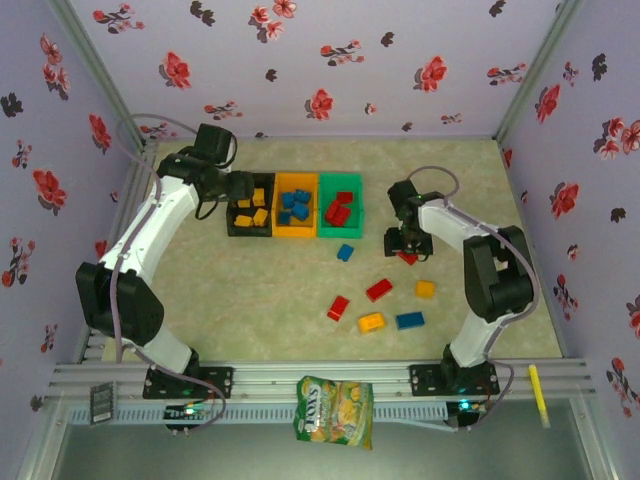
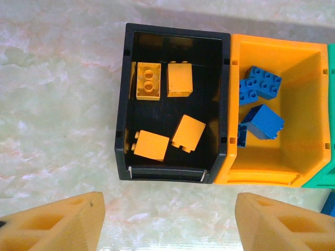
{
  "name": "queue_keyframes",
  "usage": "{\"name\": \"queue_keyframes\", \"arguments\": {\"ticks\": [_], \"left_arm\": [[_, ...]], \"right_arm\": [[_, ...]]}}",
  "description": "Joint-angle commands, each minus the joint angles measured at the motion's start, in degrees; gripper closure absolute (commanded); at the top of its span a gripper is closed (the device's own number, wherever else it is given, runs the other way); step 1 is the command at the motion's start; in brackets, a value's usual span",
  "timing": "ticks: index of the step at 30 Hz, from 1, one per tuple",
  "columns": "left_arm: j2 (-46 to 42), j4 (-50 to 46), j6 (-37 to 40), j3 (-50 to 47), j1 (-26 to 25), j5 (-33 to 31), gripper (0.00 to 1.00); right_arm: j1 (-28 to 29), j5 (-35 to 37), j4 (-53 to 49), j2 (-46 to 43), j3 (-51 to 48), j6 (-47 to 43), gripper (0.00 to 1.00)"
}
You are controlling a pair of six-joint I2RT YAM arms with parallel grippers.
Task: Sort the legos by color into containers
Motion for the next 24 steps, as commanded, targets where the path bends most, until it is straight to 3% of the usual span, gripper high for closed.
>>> {"name": "queue_keyframes", "arguments": {"ticks": [1, 15, 24], "left_arm": [[-1.7, -1.3, -0.2, -0.1, 0.2, -0.2, 0.32], [-1.9, -1.9, -0.2, 0.1, 0.2, -0.8, 0.32], [-2.2, -2.1, -0.5, 0.1, 0.1, -1.3, 0.32]], "right_arm": [[-0.4, 1.4, -0.4, 1.9, 1.7, -1.3, 0.3], [-2.5, 1.5, 0.8, 5.8, 4.1, -2.2, 0.34], [-2.9, 0.0, 1.0, 6.3, 5.5, -2.7, 0.54]]}}
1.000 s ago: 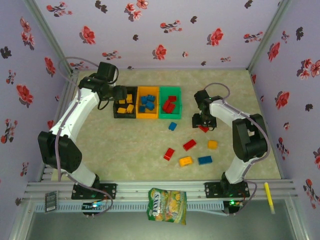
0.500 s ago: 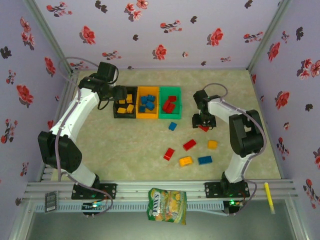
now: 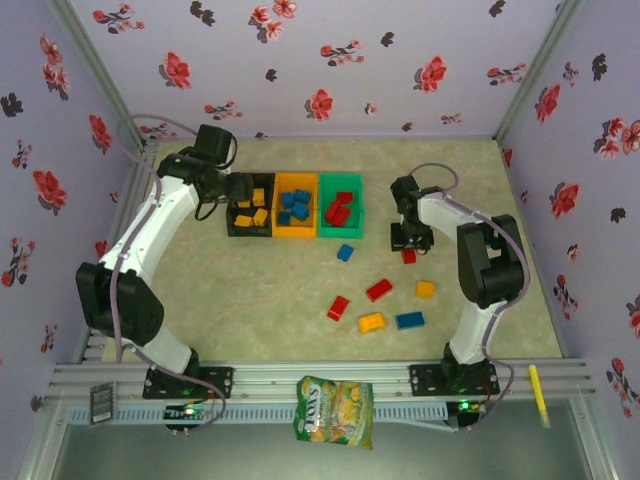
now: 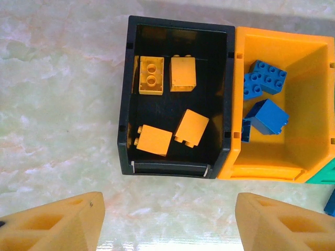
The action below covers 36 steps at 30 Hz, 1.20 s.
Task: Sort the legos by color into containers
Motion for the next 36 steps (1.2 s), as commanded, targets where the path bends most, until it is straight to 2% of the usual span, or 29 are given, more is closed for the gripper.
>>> {"name": "queue_keyframes", "arguments": {"ticks": [1, 9, 17, 22, 29, 36], "left_arm": [[-2.3, -1.0, -0.5, 0.0, 0.2, -1.1, 0.32], [-3.3, -0.9, -0.5, -0.3, 0.2, -1.1, 0.32], [-4.6, -1.0, -0.6, -0.8, 0.1, -1.1, 0.32], [-5.8, -1.0, -1.5, -1.4, -0.1, -0.3, 0.32], [-7.7, -0.9, -1.7, -2.0, -0.6, 0.0, 0.32], [-10.7, -4.0, -0.8, -1.7, -0.6, -0.7, 0.31]], "right_arm": [[-0.3, -0.8, 0.0, 0.6, 1.5, -0.6, 0.57], [-0.3, -2.0, -0.6, -1.9, 1.9, -0.4, 0.68], [0.0, -6.0, -0.9, -5.9, 4.9, 0.9, 0.7], [2.3, -9.9, 0.4, -6.5, 9.0, 2.6, 0.7], [7.4, -11.0, 0.8, -2.7, 18.6, 3.9, 0.69], [10.6, -11.4, 0.7, 5.2, 29.2, 4.7, 0.65]]}}
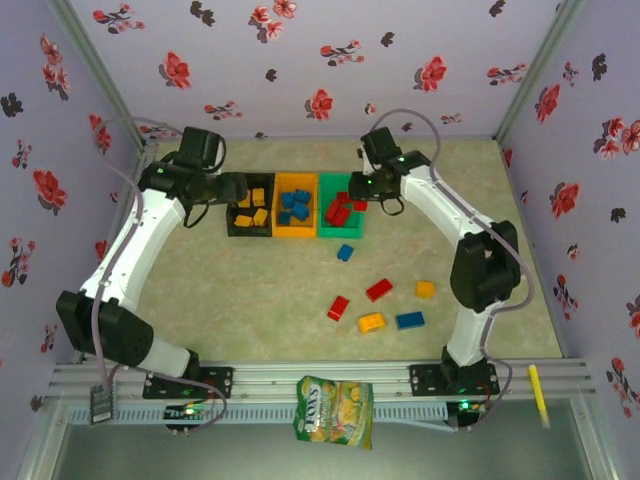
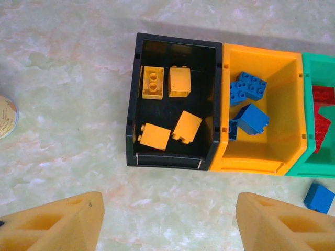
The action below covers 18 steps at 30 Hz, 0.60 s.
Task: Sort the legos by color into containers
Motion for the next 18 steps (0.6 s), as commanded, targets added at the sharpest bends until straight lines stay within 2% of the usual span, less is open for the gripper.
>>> {"name": "queue_keyframes", "arguments": {"ticks": [1, 2, 4, 7, 14, 18], "left_arm": [[-2.9, -2.8, 0.1, -0.2, -0.3, -0.4, 0.31], [-3.2, -3.0, 0.1, -0.3, -0.3, -0.4, 0.31], [-4.1, -2.9, -0.4, -1.1, -0.3, -0.4, 0.32], [-5.5, -1.9, -1.4, -2.8, -0.2, -0.4, 0.32], [-5.8, -1.0, -1.8, -4.1, -0.7, 0.3, 0.31], [-5.6, -0.8, -2.2, -4.8, -2.1, 2.7, 0.31]], "right_arm": [[0.7, -1.0, -0.5, 4.7, 4.6, 1.4, 0.64], [0.9, -1.3, -0.6, 5.7, 5.7, 1.4, 0.61], [1.1, -1.0, -1.7, 7.5, 8.5, 1.5, 0.43], [1.4, -0.2, -2.0, 7.6, 9.2, 1.4, 0.33], [1.4, 2.5, -1.5, 3.9, 4.6, 0.9, 0.29], [1.4, 3.5, -1.4, 2.3, 2.2, 1.1, 0.28]]}}
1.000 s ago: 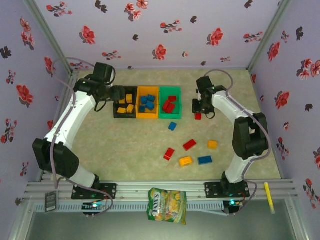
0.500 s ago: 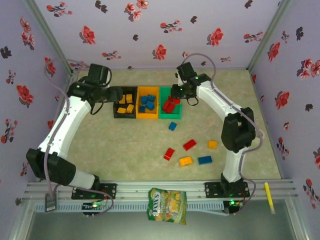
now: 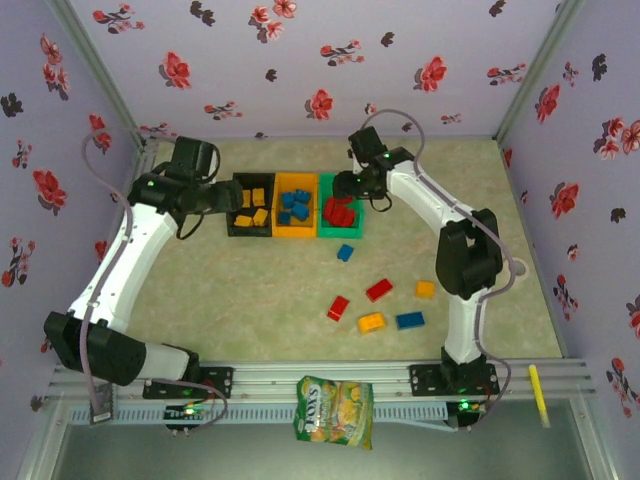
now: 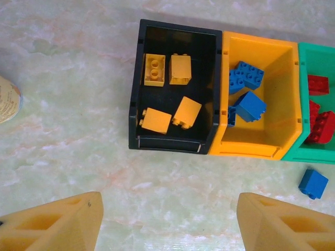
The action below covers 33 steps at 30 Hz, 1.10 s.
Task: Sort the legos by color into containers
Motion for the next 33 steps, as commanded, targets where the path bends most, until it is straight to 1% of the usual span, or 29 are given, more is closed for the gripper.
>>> {"name": "queue_keyframes", "arguments": {"ticks": [1, 6, 10, 12, 16, 21, 25, 29, 33], "left_arm": [[-0.5, 0.6, -0.9, -1.7, -2.2, 2.9, 0.31], [-0.4, 1.1, -3.4, -6.7, -7.5, 3.7, 0.31], [1.8, 7.2, -6.4, -10.7, -13.8, 6.6, 0.31], [4.0, 9.3, -6.0, -11.0, -17.6, 6.6, 0.31], [8.6, 15.2, -2.9, -10.4, -24.9, 6.7, 0.29], [16.7, 18.4, -2.1, -6.9, -29.2, 6.4, 0.29], [23.7, 22.0, -1.0, -4.9, -32.4, 3.4, 0.3], [29.3, 27.2, -0.1, -4.2, -33.9, 0.5, 0.32], [32.5, 33.3, 1.2, -4.8, -34.3, -1.4, 0.31]], "right_arm": [[0.3, 2.2, -0.6, -3.5, -1.8, -0.1, 0.28], [0.1, 3.7, 0.3, -5.1, -4.4, 0.5, 0.26], [-1.5, 3.6, 1.0, -6.3, -5.8, 1.0, 0.26], [-2.4, 3.4, 1.7, -7.4, -6.9, 1.4, 0.25], [-4.5, 3.1, 2.9, -10.7, -10.0, 1.9, 0.25], [-7.1, 3.6, 3.7, -15.8, -15.2, 2.0, 0.24], [-8.9, 4.0, 3.6, -19.5, -19.0, 1.8, 0.24], [-10.3, 4.4, 3.3, -22.4, -21.3, 1.6, 0.23], [-11.1, 5.3, 2.5, -24.7, -22.5, 1.1, 0.23]]}}
